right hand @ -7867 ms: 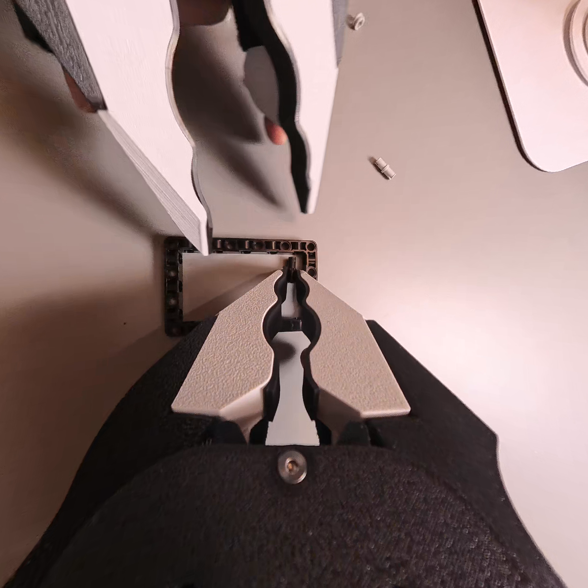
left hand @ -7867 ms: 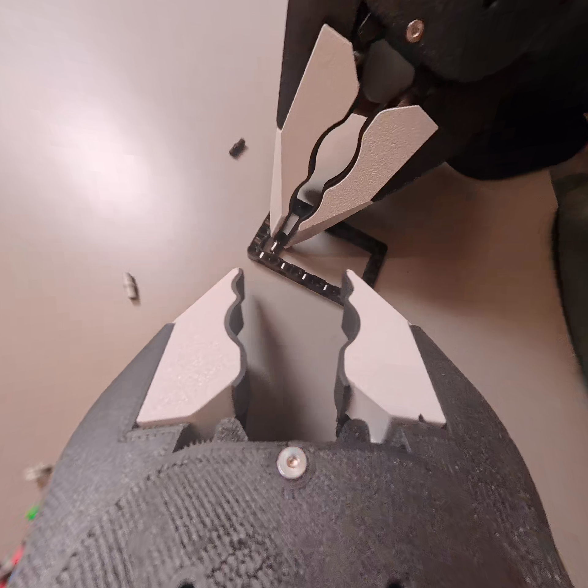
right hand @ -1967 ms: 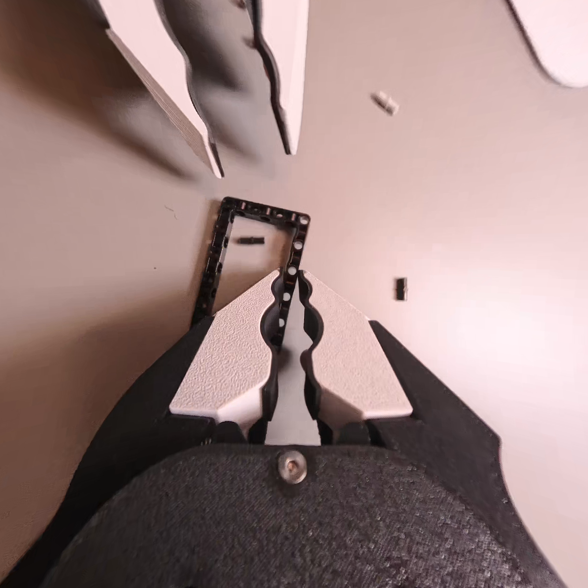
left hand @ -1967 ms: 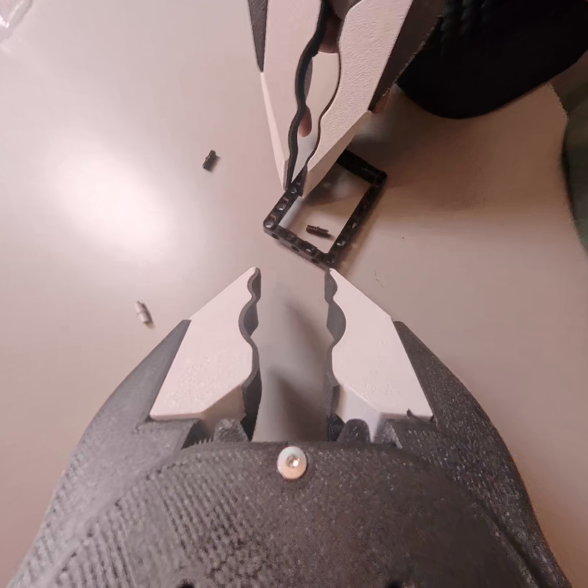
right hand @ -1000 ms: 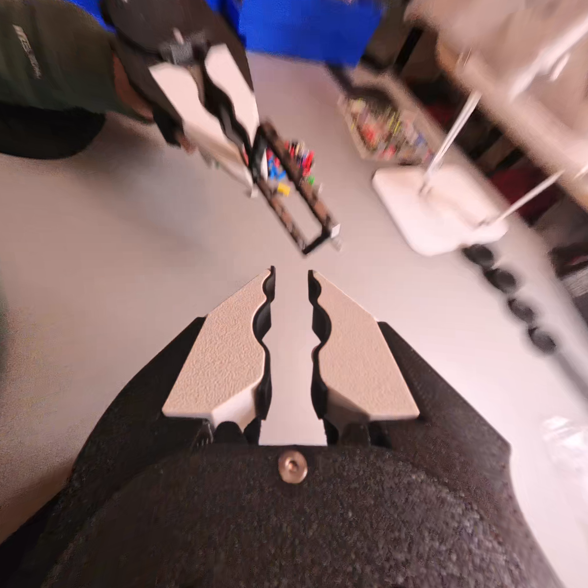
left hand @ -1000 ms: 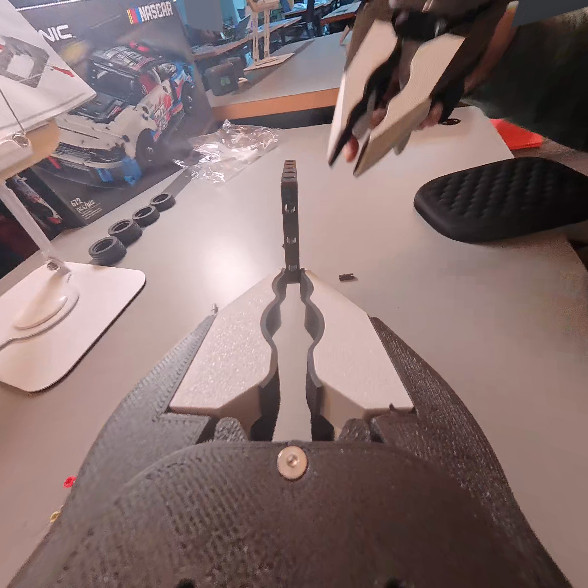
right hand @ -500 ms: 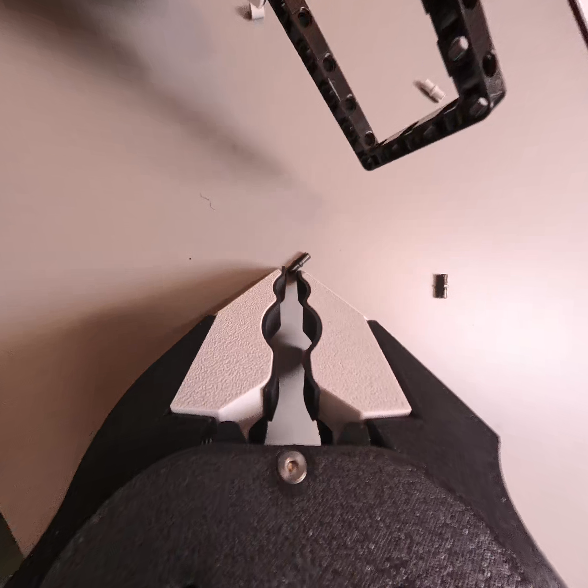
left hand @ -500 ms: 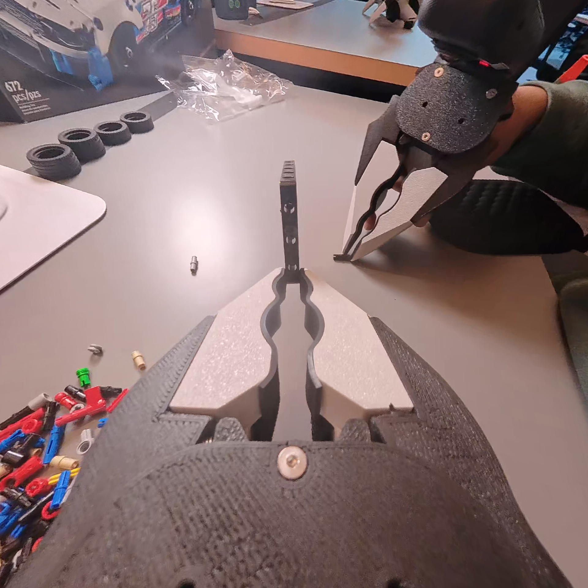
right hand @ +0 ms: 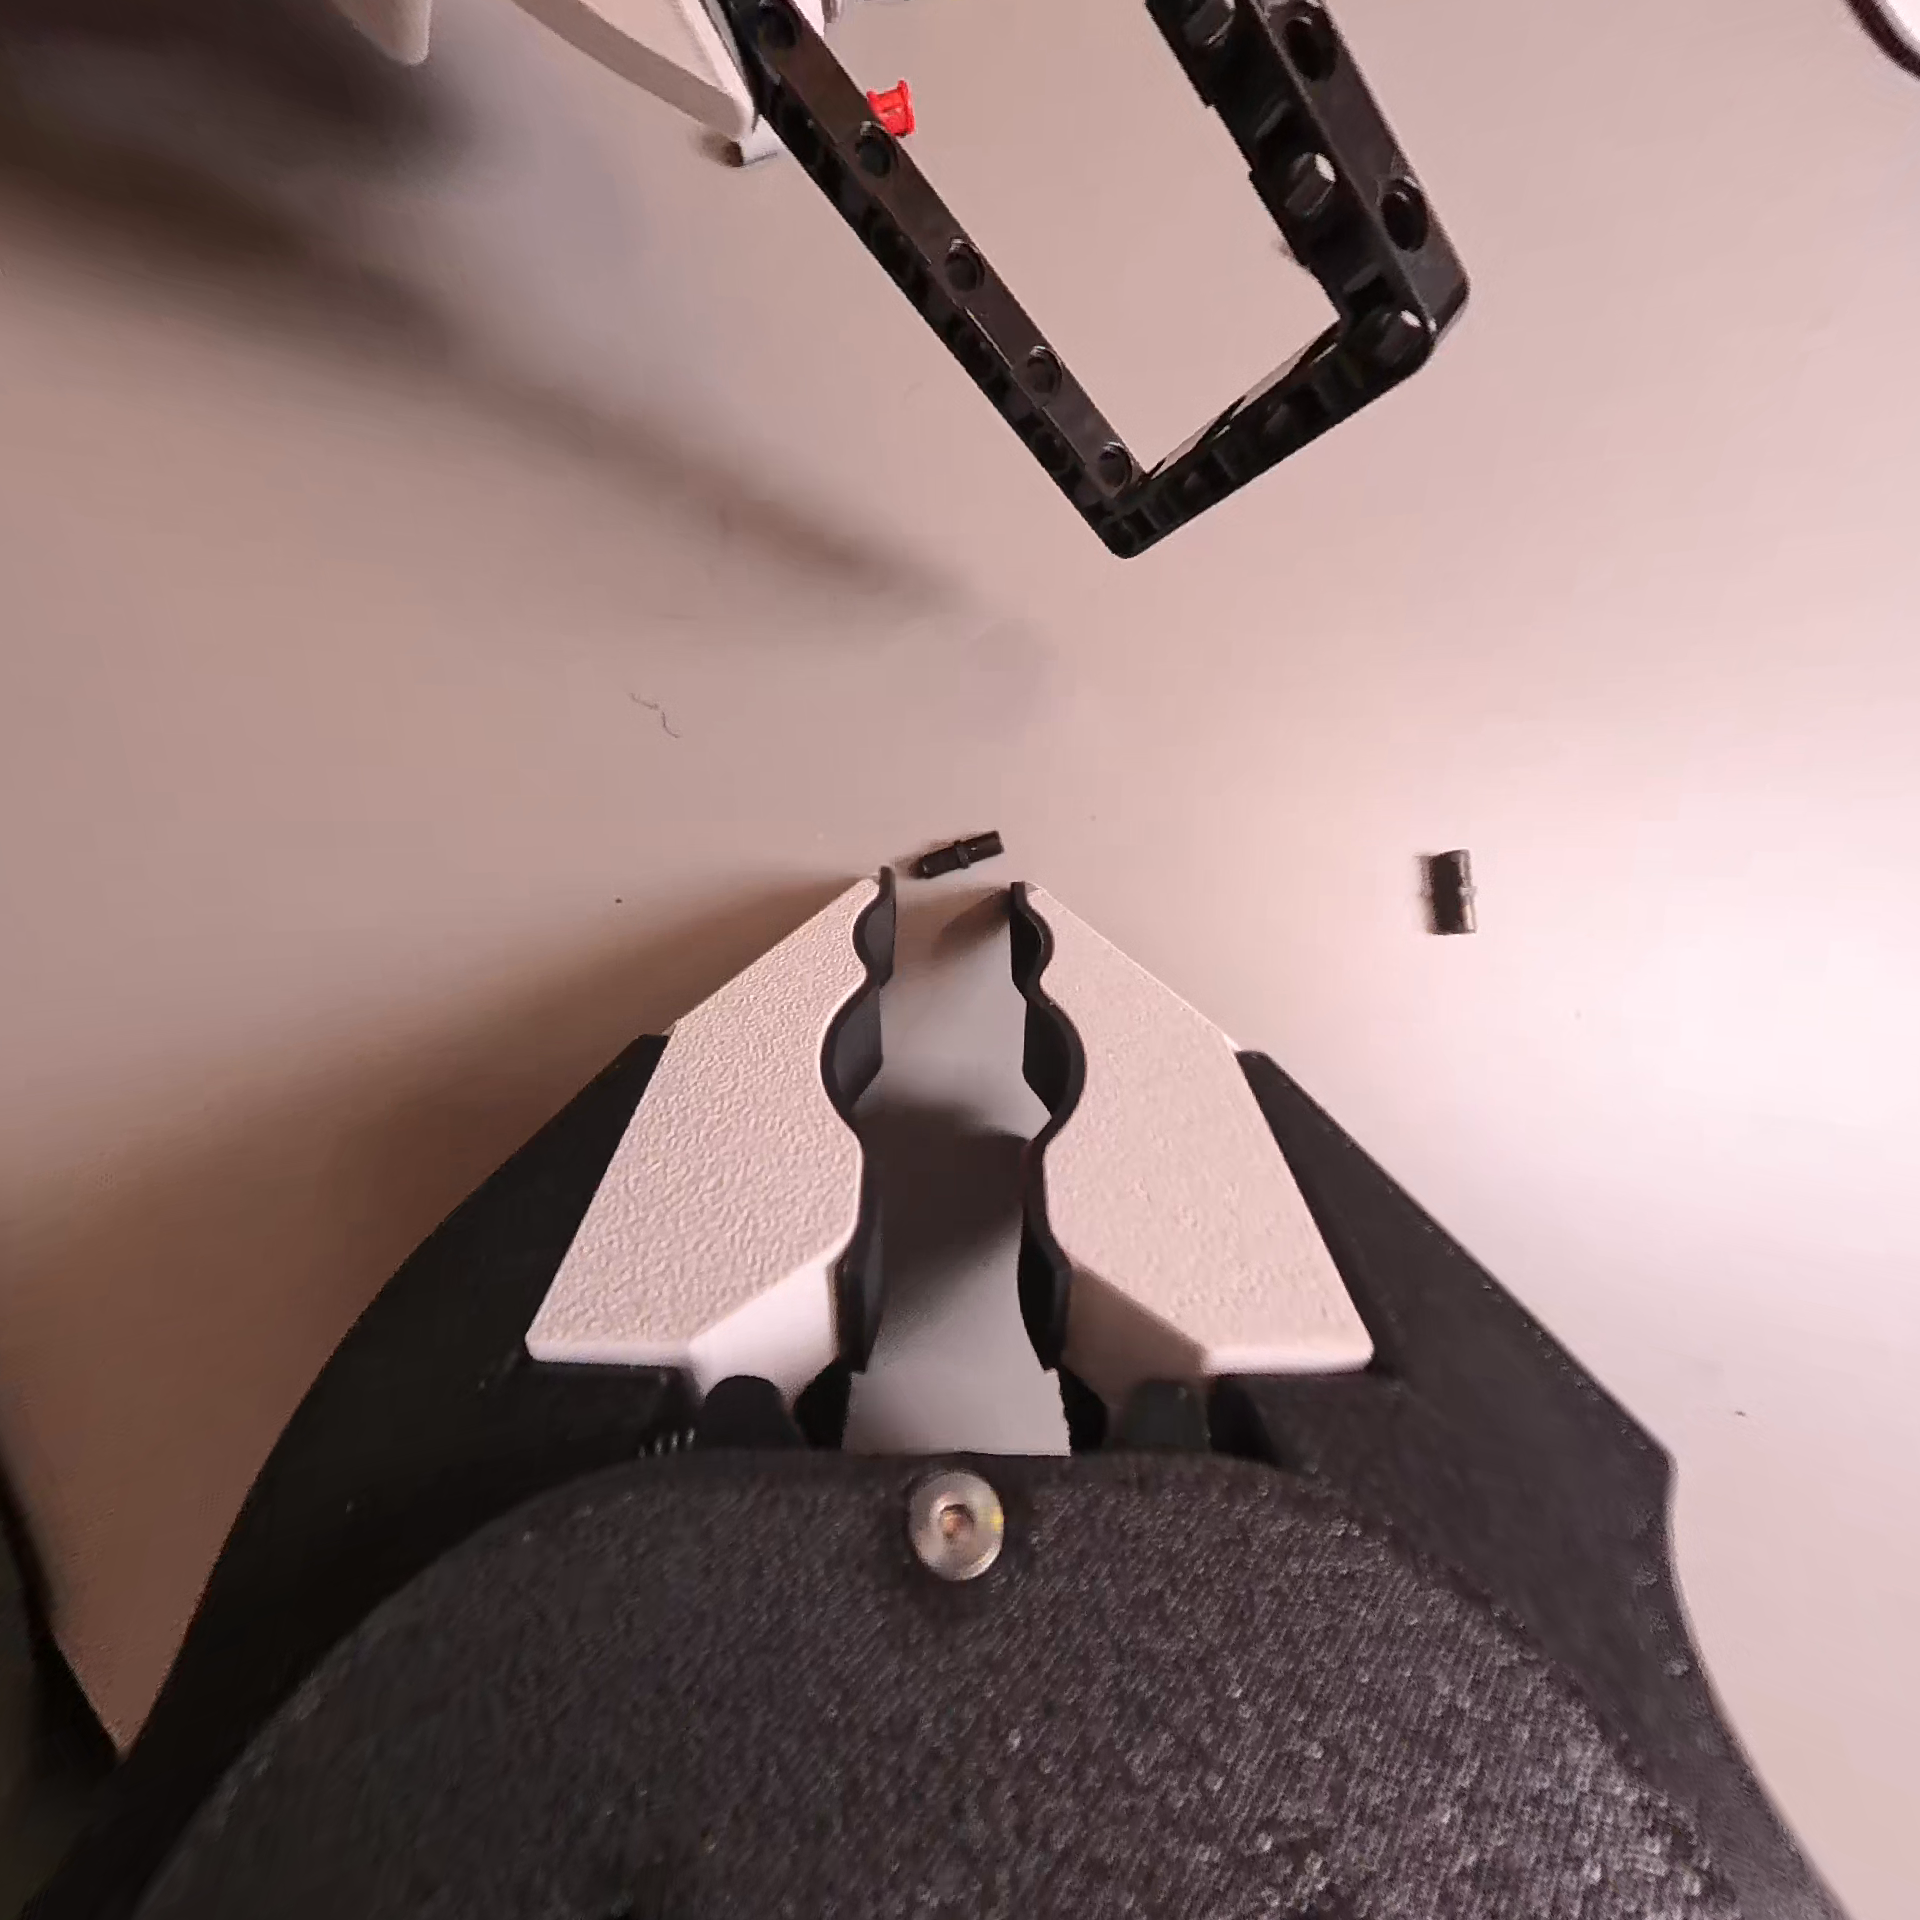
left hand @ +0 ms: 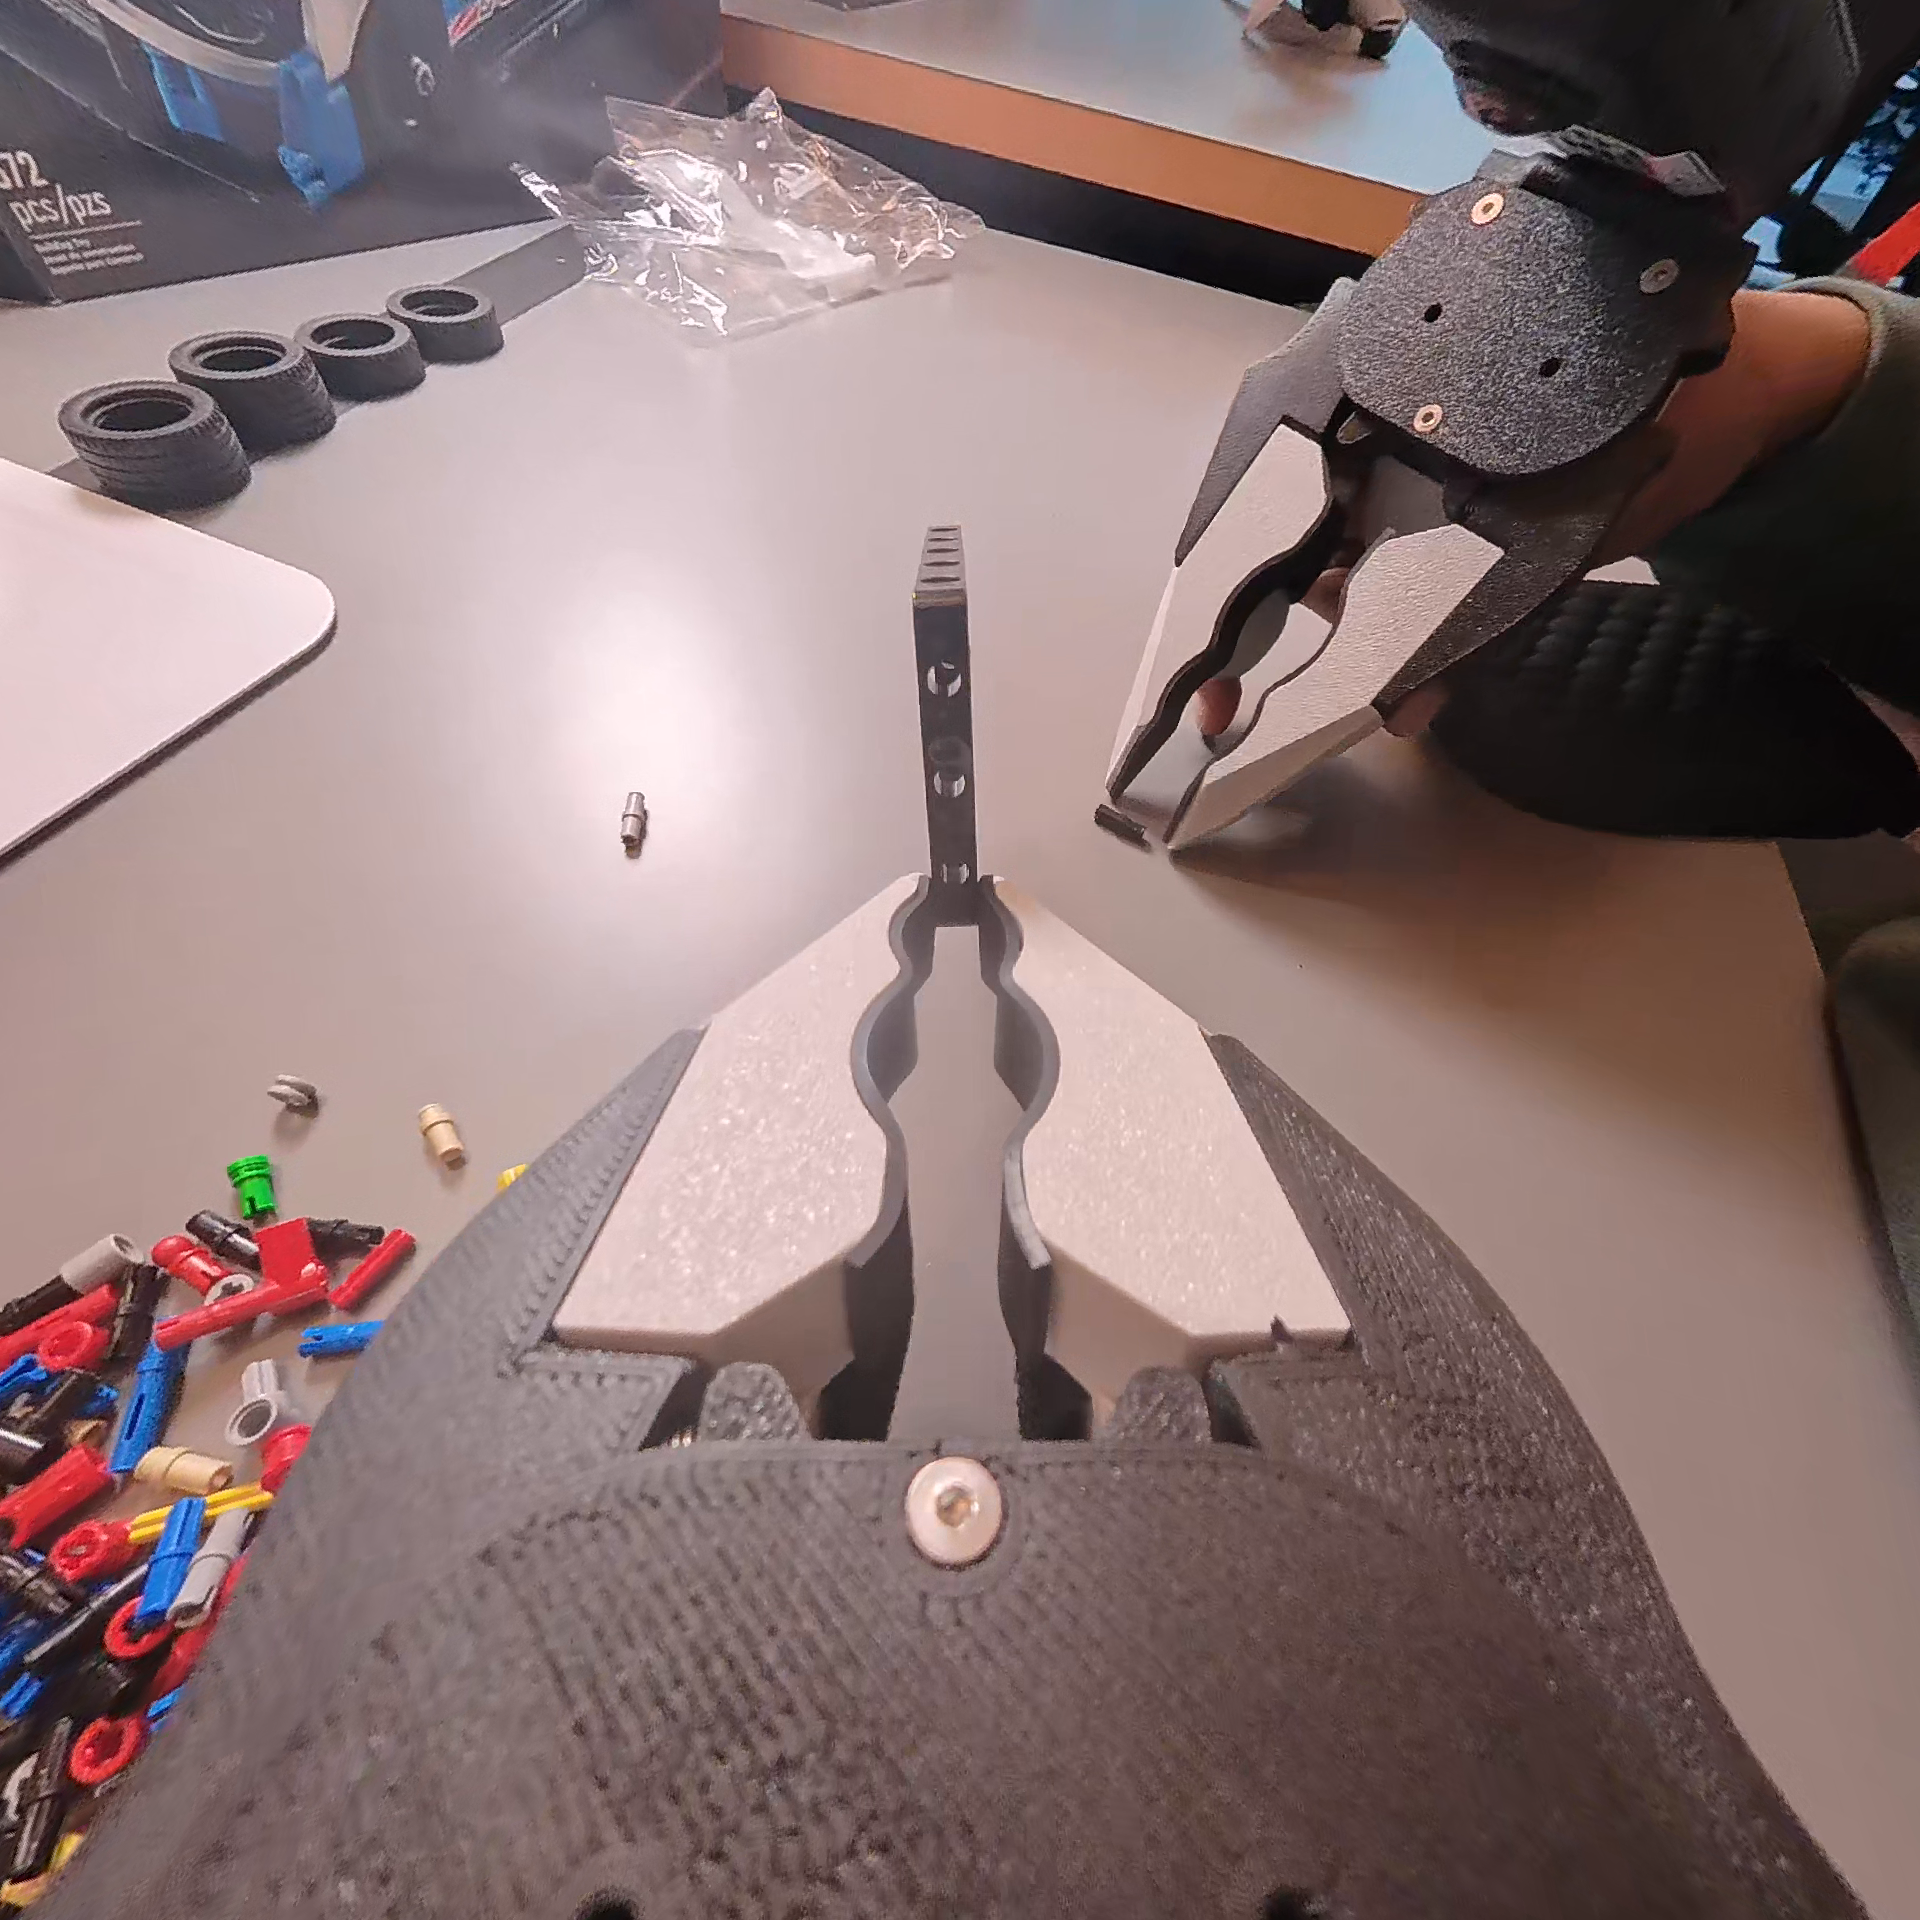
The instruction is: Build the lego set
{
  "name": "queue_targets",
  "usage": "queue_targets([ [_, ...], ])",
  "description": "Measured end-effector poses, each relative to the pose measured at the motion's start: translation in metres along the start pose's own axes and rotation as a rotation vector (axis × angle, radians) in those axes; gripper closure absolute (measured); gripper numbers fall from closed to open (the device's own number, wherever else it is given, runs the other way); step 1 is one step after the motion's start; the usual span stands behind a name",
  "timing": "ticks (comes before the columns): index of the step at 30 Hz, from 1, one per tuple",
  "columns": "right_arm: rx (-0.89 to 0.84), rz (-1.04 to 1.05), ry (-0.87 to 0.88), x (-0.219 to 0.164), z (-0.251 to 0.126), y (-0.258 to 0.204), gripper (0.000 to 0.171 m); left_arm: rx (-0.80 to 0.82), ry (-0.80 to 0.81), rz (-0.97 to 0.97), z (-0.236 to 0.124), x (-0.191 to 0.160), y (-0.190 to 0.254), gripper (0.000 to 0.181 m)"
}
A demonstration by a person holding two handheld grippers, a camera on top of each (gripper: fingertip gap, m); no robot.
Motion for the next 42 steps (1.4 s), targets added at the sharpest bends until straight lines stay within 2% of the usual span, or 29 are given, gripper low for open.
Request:
queue_targets([
  [7, 0.009, -0.064, -0.015, 0.006, 0.006, -0.008, 0.151, -0.026, -0.001, 0.006, 0.002, 0.000, 0.004, 0.176],
  [10, 0.061, -0.166, -0.050, 0.008, 0.008, -0.013, 0.158, -0.022, -0.004, 0.014, 0.001, 0.000, 0.004, 0.176],
  [14, 0.076, -0.220, -0.078, 0.006, 0.006, -0.012, 0.152, -0.015, -0.007, 0.011, 0.000, -0.001, 0.002, 0.176],
  [19, 0.129, -0.199, -0.027, 0.000, 0.002, -0.009, 0.148, -0.024, -0.003, 0.005, 0.000, -0.002, 0.001, 0.176],
  [24, 0.169, -0.198, -0.009, 0.002, 0.001, -0.004, 0.160, -0.034, -0.007, 0.003, 0.002, -0.004, 0.003, 0.176],
  [35, 0.252, -0.350, -0.065, 0.003, 0.004, -0.007, 0.162, -0.040, -0.008, -0.003, 0.001, -0.005, 0.003, 0.175],
  [37, 0.238, -0.374, -0.047, 0.005, 0.005, -0.005, 0.169, -0.044, -0.007, -0.012, 0.001, -0.005, 0.002, 0.176],
  [40, 0.203, -0.379, -0.030, 0.006, 0.004, -0.003, 0.170, -0.062, -0.003, -0.060, 0.001, -0.006, 0.002, 0.175],
  [42, 0.186, -0.400, 0.054, 0.022, -0.012, -0.005, 0.170, -0.088, 0.009, -0.112, 0.003, -0.006, 0.004, 0.176],
])
Point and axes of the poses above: each gripper's, where its closed fingertips meet, z out along the fingers, x out of its top, y = z × x across the jaws, the point moved 2 cm from there along -z, back along the fingers, and after that the axes turned 15 degrees about z, right-handed, at the moved point
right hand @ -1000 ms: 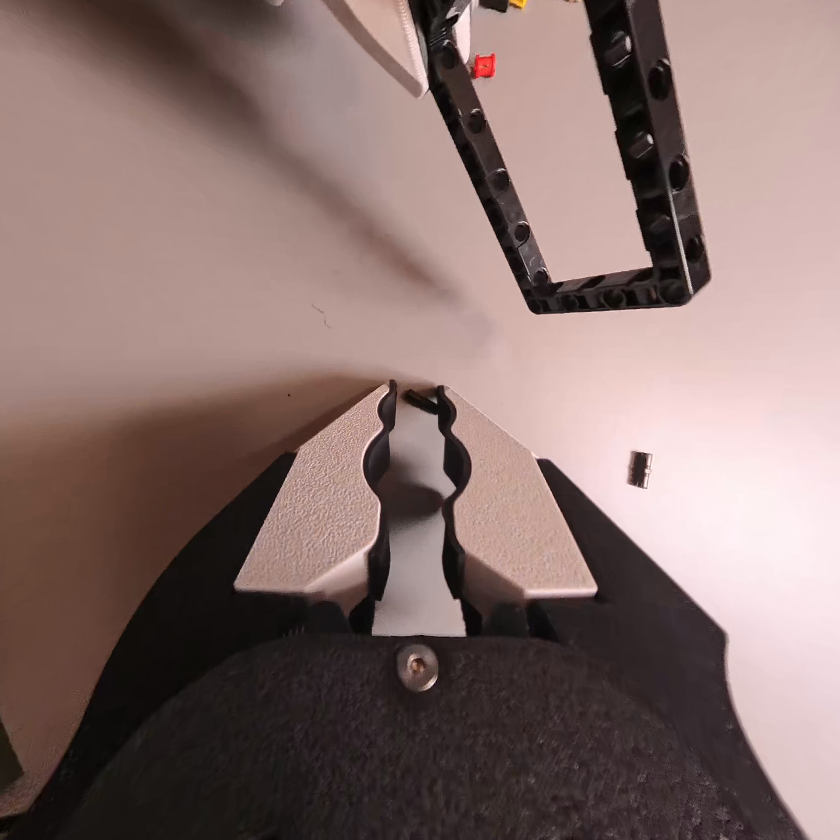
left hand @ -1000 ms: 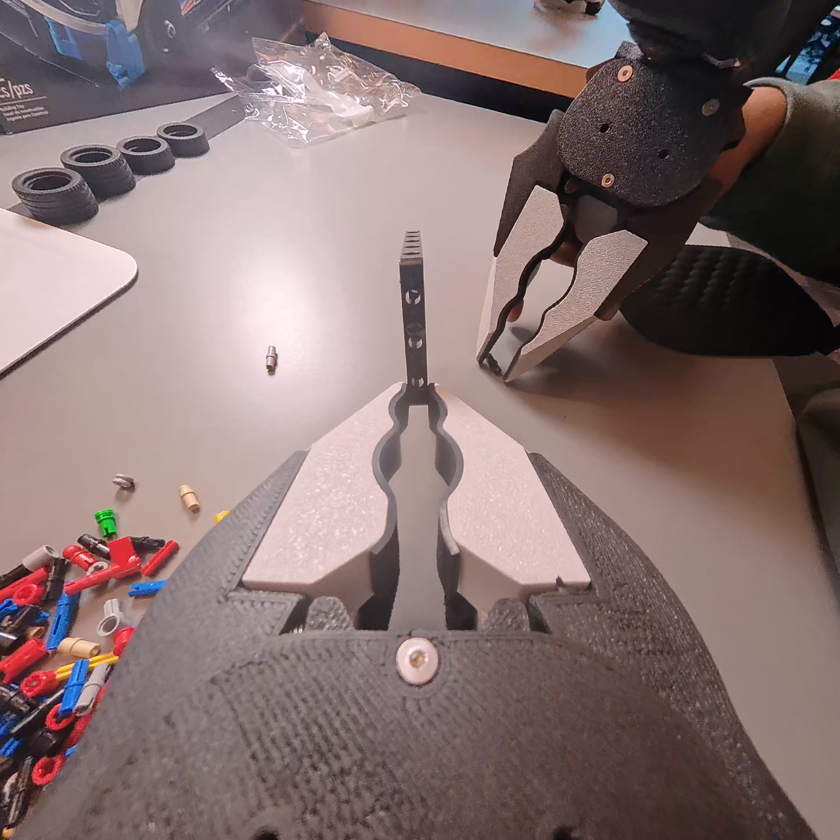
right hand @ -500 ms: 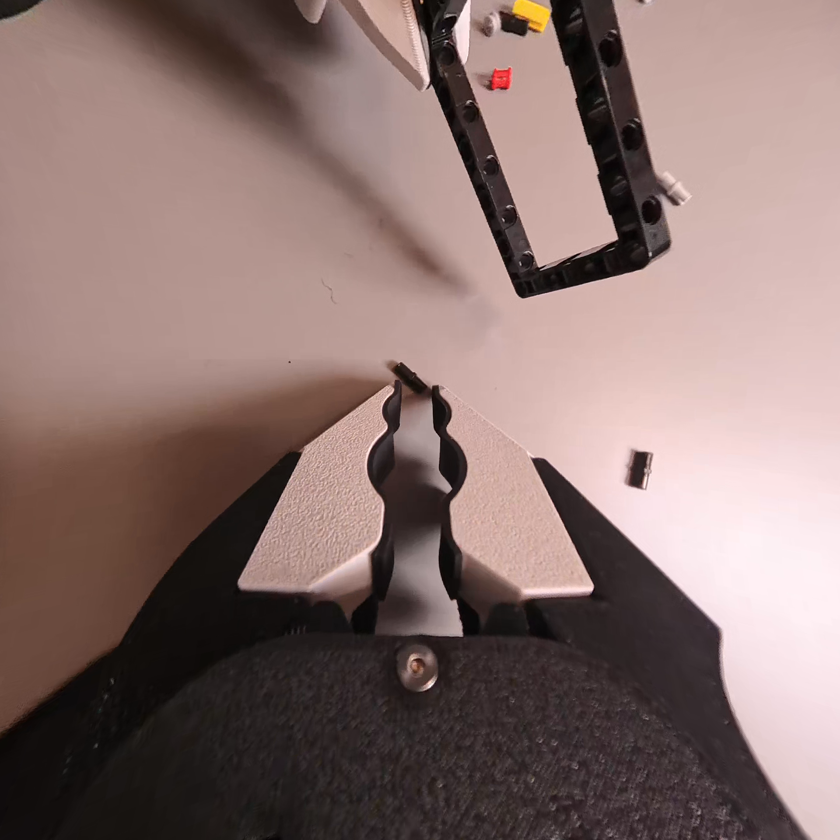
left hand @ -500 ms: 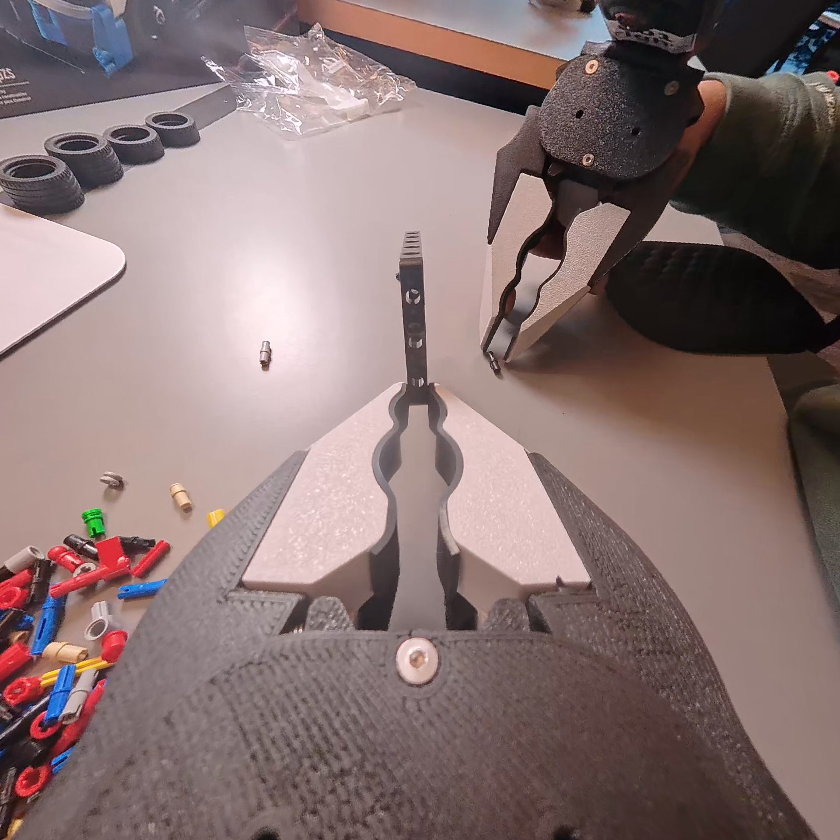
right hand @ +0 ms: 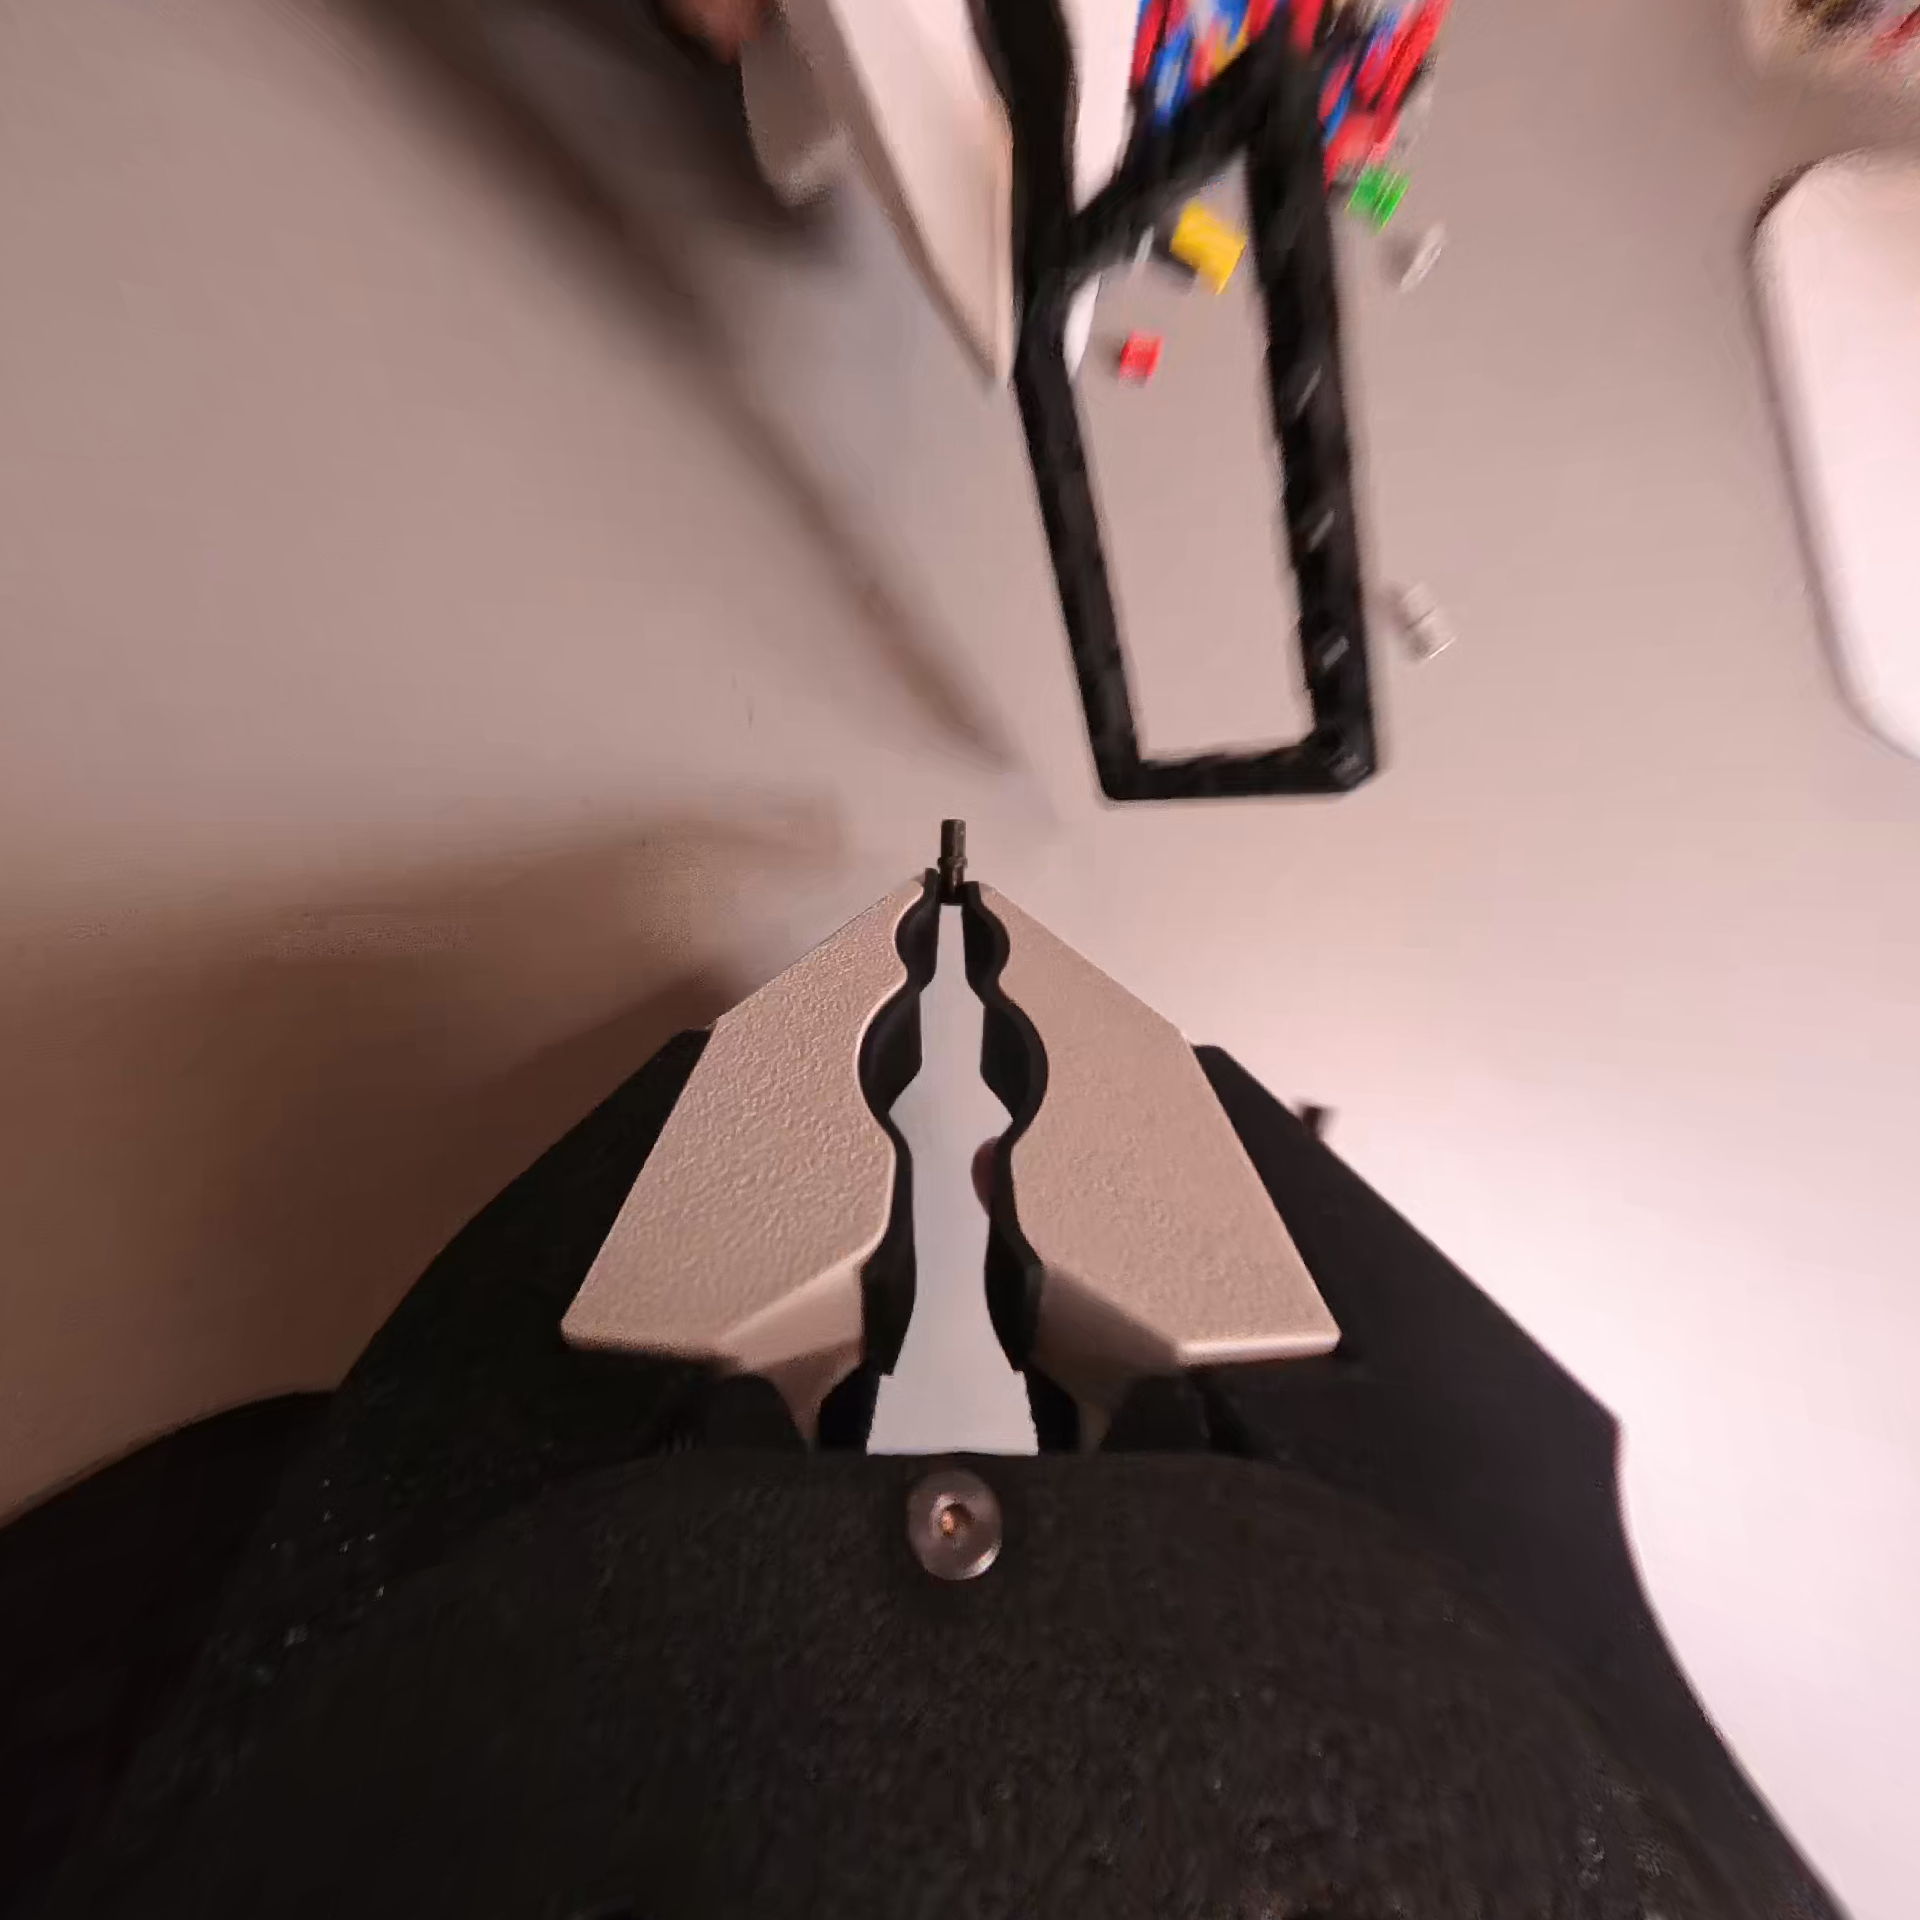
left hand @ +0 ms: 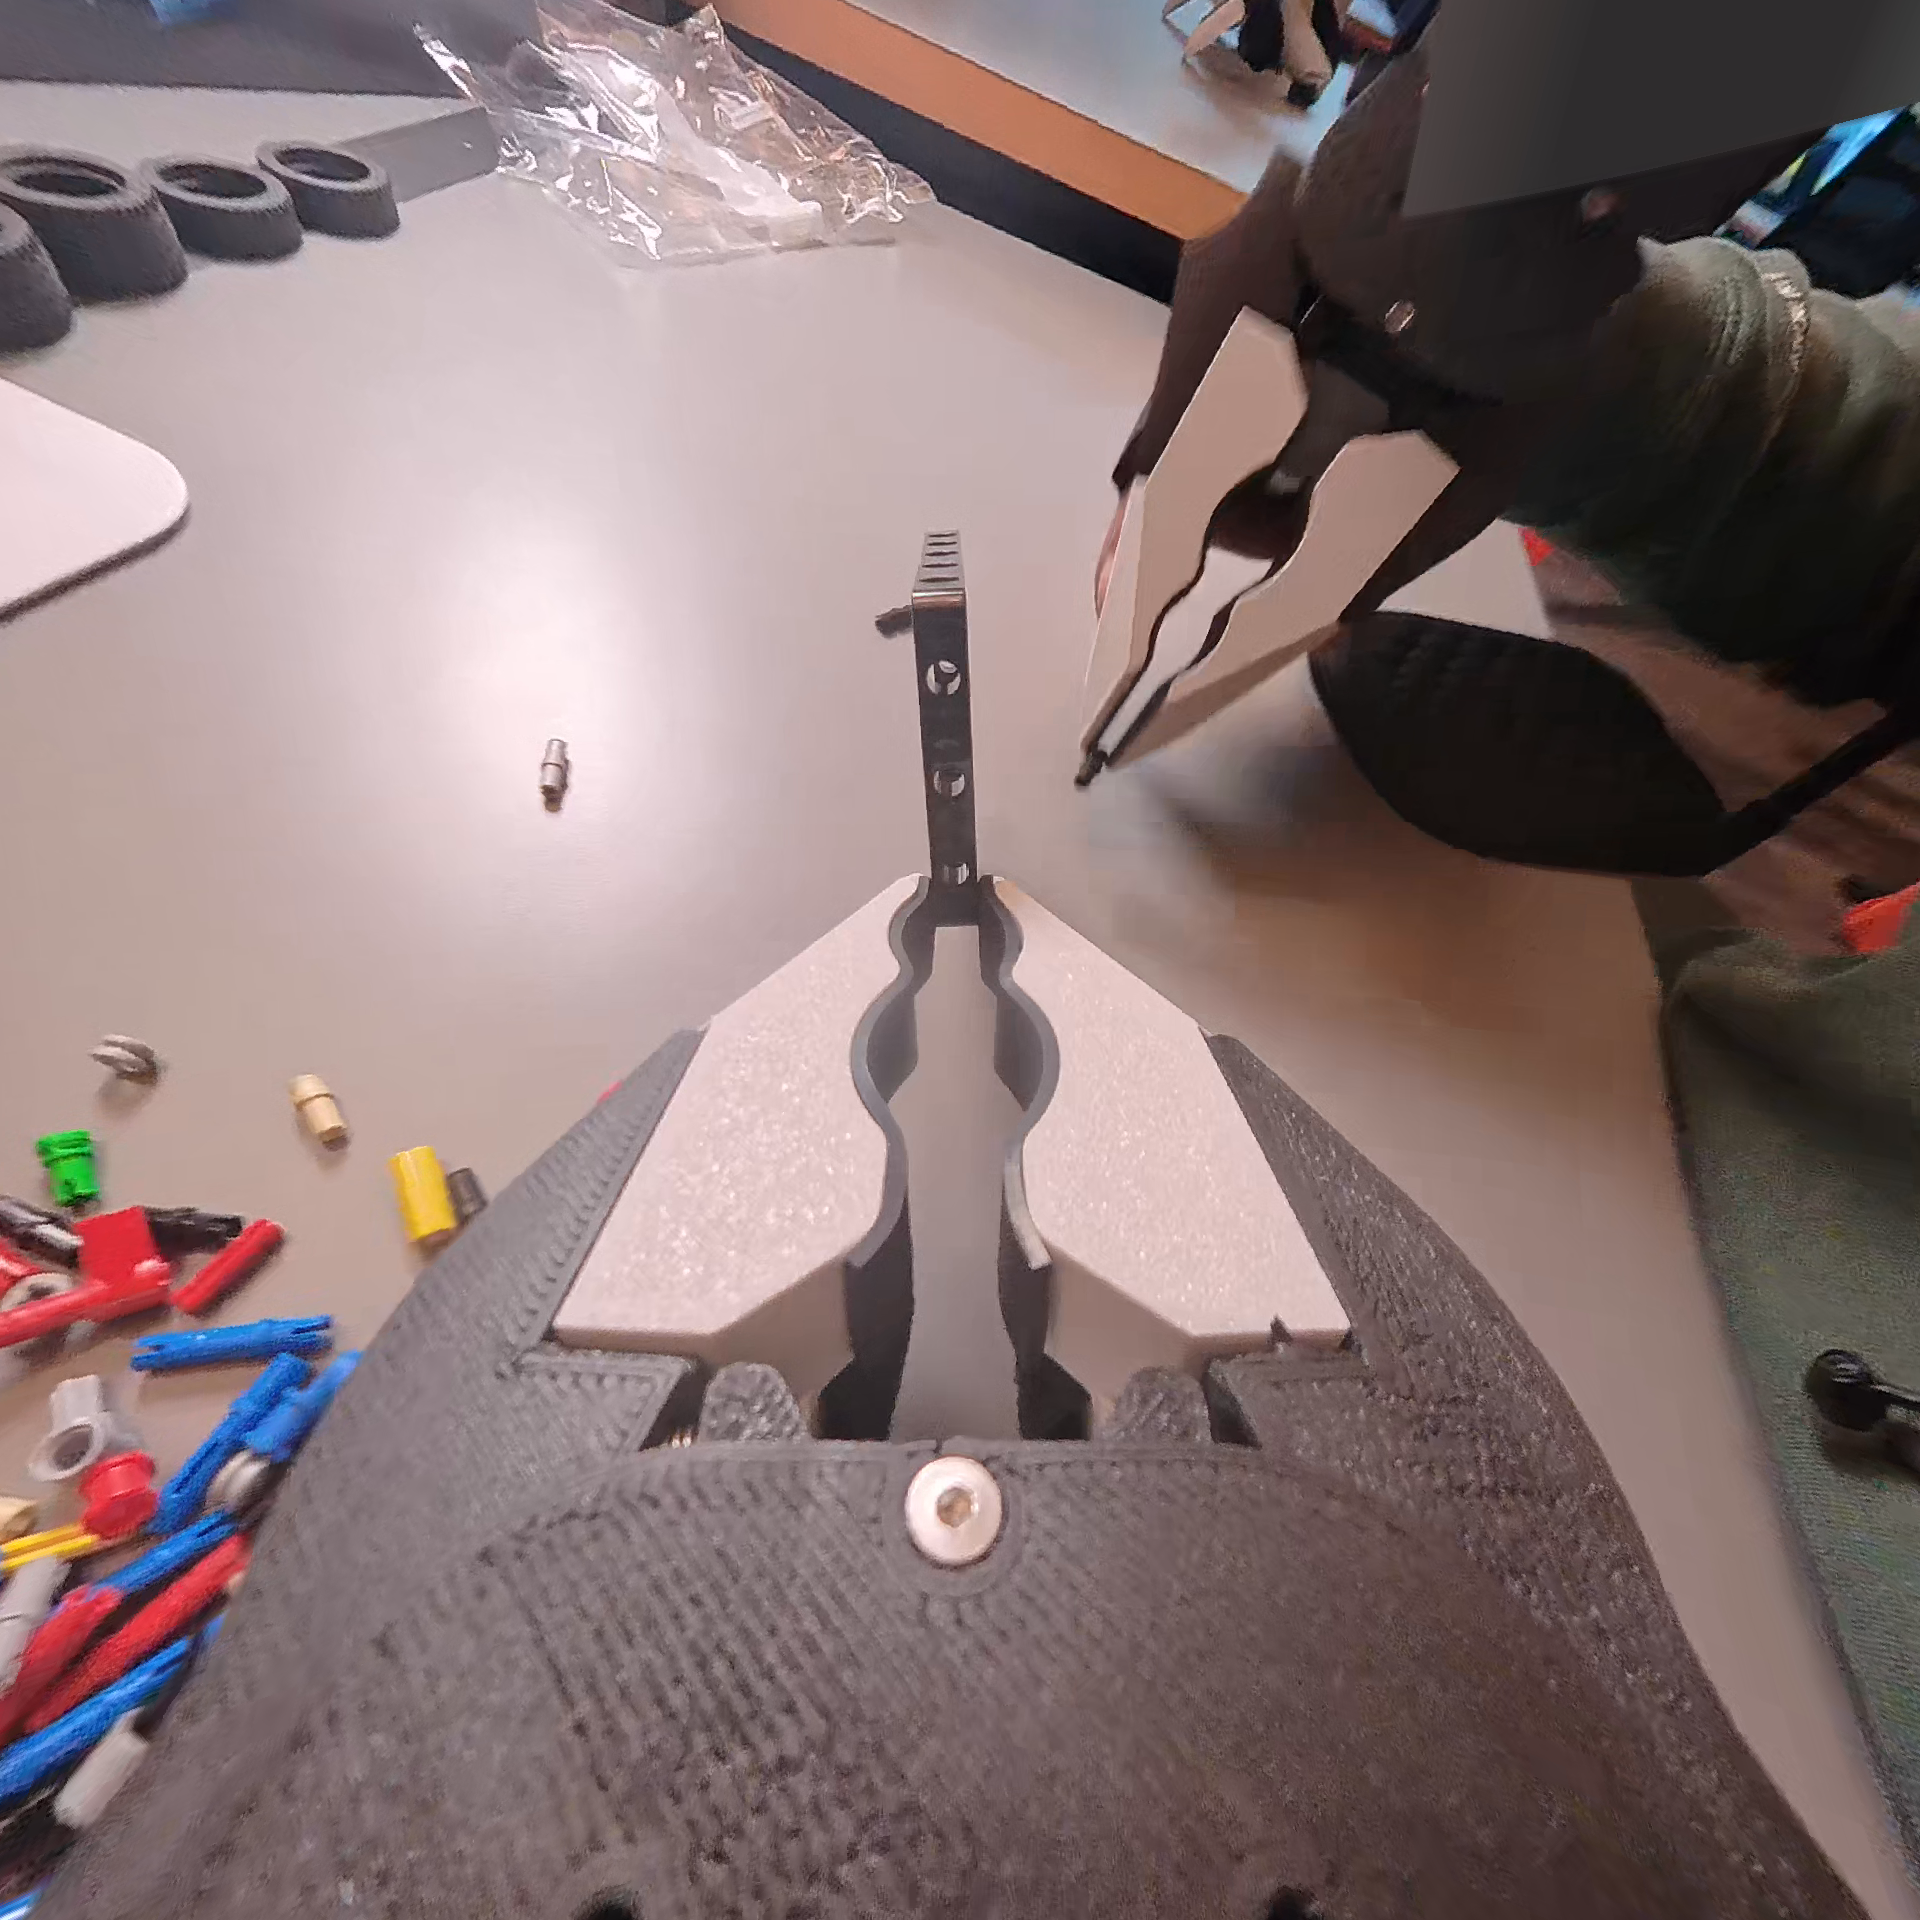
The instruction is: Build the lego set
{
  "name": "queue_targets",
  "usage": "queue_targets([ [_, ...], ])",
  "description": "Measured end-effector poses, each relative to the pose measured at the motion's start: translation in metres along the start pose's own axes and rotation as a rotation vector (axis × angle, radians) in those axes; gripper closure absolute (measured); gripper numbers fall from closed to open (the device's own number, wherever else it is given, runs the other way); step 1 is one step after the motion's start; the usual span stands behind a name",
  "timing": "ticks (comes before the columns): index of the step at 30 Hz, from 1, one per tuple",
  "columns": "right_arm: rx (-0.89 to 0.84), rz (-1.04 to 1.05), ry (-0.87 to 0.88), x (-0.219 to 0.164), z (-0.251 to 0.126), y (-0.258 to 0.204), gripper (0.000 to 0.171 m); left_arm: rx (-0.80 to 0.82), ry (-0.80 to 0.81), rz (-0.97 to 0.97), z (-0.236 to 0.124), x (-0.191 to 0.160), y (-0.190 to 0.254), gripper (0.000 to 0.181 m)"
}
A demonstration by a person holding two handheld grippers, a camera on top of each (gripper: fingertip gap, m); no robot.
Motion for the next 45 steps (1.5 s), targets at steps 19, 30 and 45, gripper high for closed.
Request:
queue_targets([
  [19, -0.224, -1.002, -0.122, 0.053, 0.013, -0.034, 0.170, -0.314, -0.013, -0.307, 0.012, -0.003, 0.039, 0.175],
  [30, -0.078, -1.353, -0.172, 0.049, 0.004, -0.055, 0.170, -0.558, 0.006, -0.473, 0.009, -0.001, 0.062, 0.176],
  [45, -0.027, -1.409, -0.067, 0.054, -0.009, -0.067, 0.170, -0.685, 0.067, -0.556, 0.003, 0.011, 0.073, 0.177],
])
Point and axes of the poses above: each gripper's, where its closed fingertips meet, z out along the fingers, x out of its top, y = z × x across the jaws, the point moved 2 cm from there along -z, back along the fingers, and after that the axes turned 15 degrees about z, right-handed, at the moved point
